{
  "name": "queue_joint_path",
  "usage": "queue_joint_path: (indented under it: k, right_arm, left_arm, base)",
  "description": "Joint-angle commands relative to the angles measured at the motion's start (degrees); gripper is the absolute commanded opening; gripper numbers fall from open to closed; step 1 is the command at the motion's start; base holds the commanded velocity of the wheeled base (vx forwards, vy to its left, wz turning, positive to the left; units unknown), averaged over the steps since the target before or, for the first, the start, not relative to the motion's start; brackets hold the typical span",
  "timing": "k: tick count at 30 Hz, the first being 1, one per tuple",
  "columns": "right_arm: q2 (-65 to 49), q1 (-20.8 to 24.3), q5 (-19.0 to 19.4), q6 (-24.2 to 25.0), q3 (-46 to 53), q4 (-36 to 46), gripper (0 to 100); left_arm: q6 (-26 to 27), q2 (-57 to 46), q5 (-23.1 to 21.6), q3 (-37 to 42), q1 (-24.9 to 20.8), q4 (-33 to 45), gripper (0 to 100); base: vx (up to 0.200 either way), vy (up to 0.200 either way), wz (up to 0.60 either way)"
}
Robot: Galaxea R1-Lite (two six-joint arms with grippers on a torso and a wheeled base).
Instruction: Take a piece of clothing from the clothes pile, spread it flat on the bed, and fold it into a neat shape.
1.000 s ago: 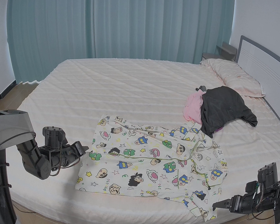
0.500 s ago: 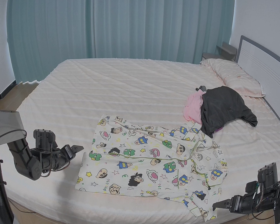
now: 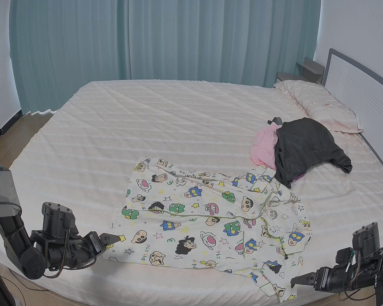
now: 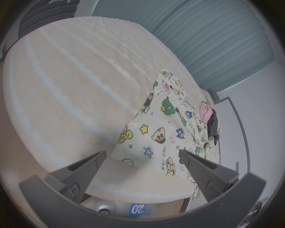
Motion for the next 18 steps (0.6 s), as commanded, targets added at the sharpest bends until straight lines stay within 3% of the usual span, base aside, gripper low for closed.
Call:
queue_joint_path:
  k: [1,6,9,18]
  right_arm:
    - [0.1,0.0,0.0,0.0,0.0,0.0,100]
    - [0.1,0.1,0.0,0.0,0.0,0.0,100]
    - [0.1,0.1,0.0,0.0,0.0,0.0,100]
    - [0.1,0.0,0.0,0.0,0.0,0.0,100]
  left_arm:
    - [-0.3,2.3,1.6,1.5,-2.6,-0.2,100]
    - [-0.7,4.9,1.9,0.8,-3.6,-0.4,100]
    - [-3.7,5.2,2.2,0.1,-5.5,-0.4,100]
    - [-5.0,4.6,8.2,2.2,-11.3,-1.0,100]
  base:
    - [0.0,0.0,0.0]
    - [0.0,0.0,0.0]
    - [0.0,0.0,0.0]
    - [0.0,0.0,0.0]
